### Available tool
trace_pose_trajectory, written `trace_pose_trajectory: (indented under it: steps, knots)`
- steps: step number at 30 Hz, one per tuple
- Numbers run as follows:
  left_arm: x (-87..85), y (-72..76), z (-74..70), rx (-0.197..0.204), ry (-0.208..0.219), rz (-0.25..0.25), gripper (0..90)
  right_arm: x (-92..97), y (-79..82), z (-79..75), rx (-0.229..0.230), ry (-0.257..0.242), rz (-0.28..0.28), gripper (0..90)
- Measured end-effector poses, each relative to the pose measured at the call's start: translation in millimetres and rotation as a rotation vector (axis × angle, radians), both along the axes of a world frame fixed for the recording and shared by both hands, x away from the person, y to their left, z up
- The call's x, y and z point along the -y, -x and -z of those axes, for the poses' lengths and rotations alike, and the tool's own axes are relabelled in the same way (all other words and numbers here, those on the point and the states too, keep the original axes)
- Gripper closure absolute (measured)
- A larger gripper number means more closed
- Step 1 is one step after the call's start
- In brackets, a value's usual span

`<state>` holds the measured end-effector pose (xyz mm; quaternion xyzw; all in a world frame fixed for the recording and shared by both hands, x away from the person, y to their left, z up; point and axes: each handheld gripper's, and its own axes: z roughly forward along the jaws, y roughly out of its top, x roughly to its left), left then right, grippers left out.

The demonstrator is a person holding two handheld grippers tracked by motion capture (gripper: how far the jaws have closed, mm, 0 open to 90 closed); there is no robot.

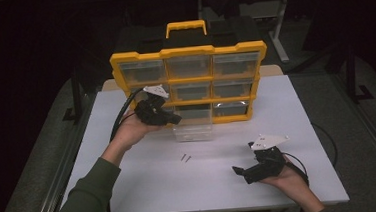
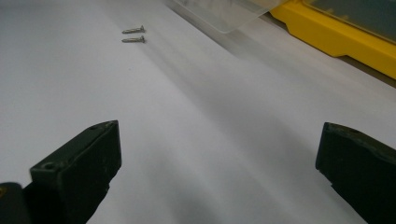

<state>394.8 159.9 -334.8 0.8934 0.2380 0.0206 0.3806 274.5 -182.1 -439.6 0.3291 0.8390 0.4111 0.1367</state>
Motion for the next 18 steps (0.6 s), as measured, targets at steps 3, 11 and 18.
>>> trace_pose_trajectory:
  steps: [3,11,18]
  knots:
    - [-5.4,5.7,0.5,0.002,0.005,-0.007,90.0,-0.2,0.0,0.0,0.000,0.002,0.000,0.0]
    - [-13.3,17.8,3.8,0.007,0.014,-0.002,90.0,-0.7,-0.2,0.5,-0.001,0.007,-0.002,0.0]
    - [-13.9,32.9,21.7,0.011,-0.020,0.001,89.4,-0.7,-0.2,0.6,-0.001,0.008,-0.002,0.0]
